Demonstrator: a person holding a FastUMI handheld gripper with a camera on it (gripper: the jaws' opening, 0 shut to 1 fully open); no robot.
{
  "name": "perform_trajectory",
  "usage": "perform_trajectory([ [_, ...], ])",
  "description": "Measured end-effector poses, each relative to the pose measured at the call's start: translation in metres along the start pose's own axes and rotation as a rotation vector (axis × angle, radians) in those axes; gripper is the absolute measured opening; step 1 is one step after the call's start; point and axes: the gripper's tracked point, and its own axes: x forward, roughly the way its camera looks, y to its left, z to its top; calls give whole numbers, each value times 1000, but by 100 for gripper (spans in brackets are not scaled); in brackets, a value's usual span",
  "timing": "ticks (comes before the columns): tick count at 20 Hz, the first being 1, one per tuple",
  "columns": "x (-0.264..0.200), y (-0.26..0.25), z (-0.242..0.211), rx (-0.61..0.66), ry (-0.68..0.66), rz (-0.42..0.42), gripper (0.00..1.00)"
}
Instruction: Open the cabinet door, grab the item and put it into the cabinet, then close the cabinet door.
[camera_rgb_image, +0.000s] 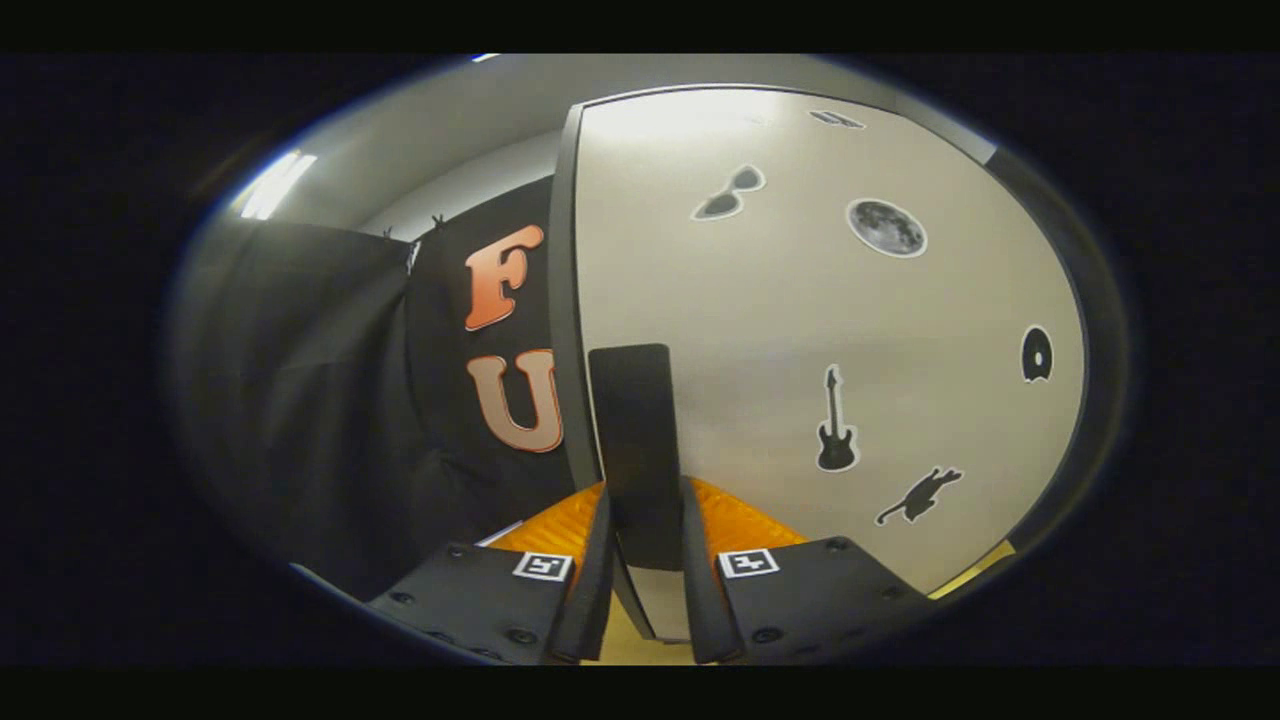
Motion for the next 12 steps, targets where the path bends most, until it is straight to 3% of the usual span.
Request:
perform_trajectory([
  [4, -1, 2, 1, -7, 14, 66, 40],
  [8, -12, 5, 1, -65, 13, 109, 29],
  [12, -69, 15, 0, -80, 15, 212, 29],
])
